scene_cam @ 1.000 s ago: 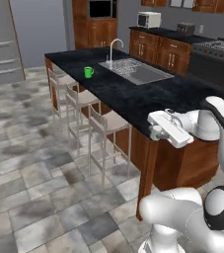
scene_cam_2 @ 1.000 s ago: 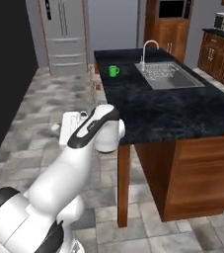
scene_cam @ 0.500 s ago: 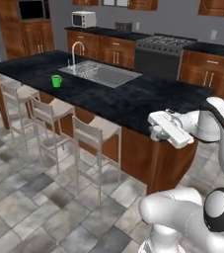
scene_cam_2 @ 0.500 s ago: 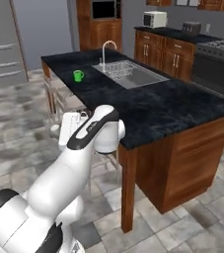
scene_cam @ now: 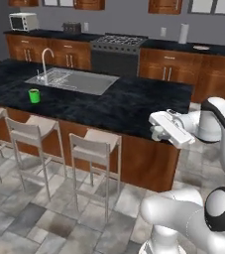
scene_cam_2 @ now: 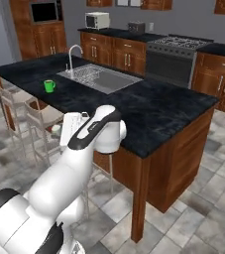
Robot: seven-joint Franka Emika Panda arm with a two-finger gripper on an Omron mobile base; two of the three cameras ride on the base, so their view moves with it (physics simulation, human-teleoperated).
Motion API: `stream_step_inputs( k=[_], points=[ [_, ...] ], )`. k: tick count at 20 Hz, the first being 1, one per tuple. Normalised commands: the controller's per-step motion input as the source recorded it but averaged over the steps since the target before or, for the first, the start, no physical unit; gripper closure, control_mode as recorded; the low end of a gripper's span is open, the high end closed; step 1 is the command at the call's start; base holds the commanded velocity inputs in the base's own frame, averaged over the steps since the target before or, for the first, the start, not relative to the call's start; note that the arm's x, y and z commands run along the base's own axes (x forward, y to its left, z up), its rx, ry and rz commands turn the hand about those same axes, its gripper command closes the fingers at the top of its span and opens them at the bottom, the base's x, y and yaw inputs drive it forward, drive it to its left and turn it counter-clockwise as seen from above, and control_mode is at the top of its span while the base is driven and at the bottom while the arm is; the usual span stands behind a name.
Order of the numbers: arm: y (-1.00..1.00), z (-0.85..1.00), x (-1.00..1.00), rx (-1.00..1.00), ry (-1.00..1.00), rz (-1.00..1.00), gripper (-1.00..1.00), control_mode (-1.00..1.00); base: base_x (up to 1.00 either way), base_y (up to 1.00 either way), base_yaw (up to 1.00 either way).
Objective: Pick up the marshmallow and place it in the cup of hot chocolate on the dining counter.
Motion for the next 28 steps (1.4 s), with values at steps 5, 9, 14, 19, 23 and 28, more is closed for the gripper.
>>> stream_step_inputs(
  k=[5,9,14,19,23,28],
  points=[
    [0.00,0.00,0.00,0.00,0.00,0.00,1.00,1.00,0.21,1.00,-0.49],
    [0.00,0.00,0.00,0.00,0.00,0.00,1.00,1.00,-0.01,1.00,-0.41],
    [0.00,0.00,0.00,0.00,0.00,0.00,1.00,1.00,-0.04,1.00,-0.38],
    [0.00,0.00,0.00,0.00,0.00,0.00,1.00,1.00,-0.02,1.00,-0.39],
    [0.00,0.00,0.00,0.00,0.00,0.00,1.00,1.00,0.00,1.00,-0.41],
    [0.00,0.00,0.00,0.00,0.00,0.00,1.00,1.00,0.00,1.00,-0.32]
  ],
)
